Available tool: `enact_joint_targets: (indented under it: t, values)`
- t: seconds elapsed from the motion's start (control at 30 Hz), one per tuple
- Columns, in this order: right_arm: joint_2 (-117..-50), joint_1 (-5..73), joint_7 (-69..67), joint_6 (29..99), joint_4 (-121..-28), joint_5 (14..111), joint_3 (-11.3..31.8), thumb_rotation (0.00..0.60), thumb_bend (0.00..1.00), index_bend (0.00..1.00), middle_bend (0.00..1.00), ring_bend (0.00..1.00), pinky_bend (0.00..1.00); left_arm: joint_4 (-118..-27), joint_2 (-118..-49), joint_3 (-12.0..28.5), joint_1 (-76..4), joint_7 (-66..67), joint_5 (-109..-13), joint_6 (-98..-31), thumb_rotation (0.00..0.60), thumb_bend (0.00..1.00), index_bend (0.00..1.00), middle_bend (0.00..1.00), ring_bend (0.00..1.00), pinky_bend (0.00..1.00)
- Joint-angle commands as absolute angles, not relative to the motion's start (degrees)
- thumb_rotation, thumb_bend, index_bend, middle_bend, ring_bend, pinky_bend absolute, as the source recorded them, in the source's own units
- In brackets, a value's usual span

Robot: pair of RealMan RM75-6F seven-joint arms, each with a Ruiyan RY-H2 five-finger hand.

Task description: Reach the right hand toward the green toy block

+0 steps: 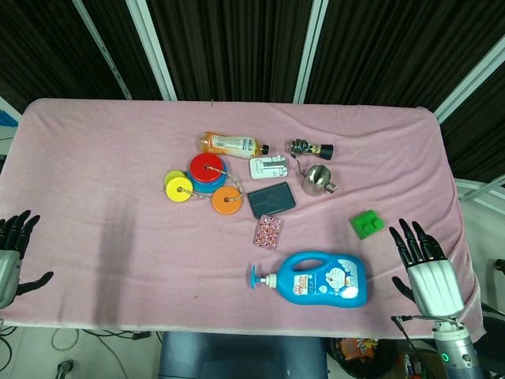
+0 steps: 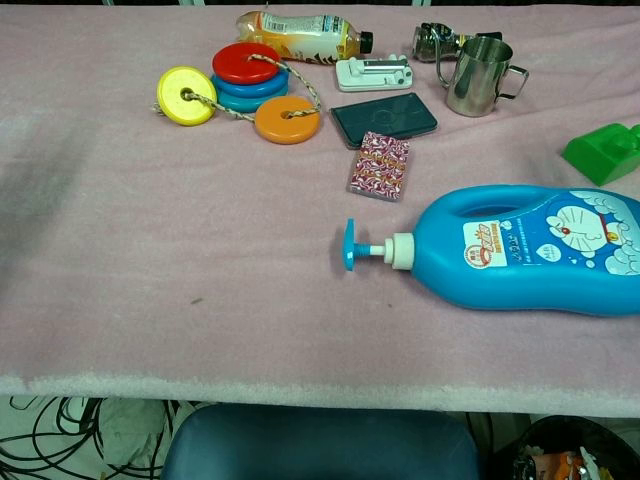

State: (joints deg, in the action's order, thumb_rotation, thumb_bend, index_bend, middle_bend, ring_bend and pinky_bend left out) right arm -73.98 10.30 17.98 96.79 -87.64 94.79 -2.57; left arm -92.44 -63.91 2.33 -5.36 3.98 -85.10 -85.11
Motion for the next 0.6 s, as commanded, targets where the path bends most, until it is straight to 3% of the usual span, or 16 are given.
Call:
enact_joint_targets:
  t: [0.03, 0.6]
  values:
    - [-73.93, 9.95, 17.5, 95.55, -88.0, 94.31, -2.2, 0.6, 0.12, 0.0, 0.0, 0.0, 0.24, -92.51, -63.84, 2.32, -5.38, 3.97, -85.03, -84.99, 0.6, 0.0, 0.0, 0.0, 0.0, 0.0]
    - [-72.89, 9.82, 15.76, 90.37, -92.94, 91.87, 0.29, 0.6, 0.12, 0.0, 0.0, 0.0, 0.24, -92.99, -63.66, 2.42, -5.43, 3.9, -84.58, -84.5, 0.6, 0.0, 0.0, 0.0, 0.0, 0.0]
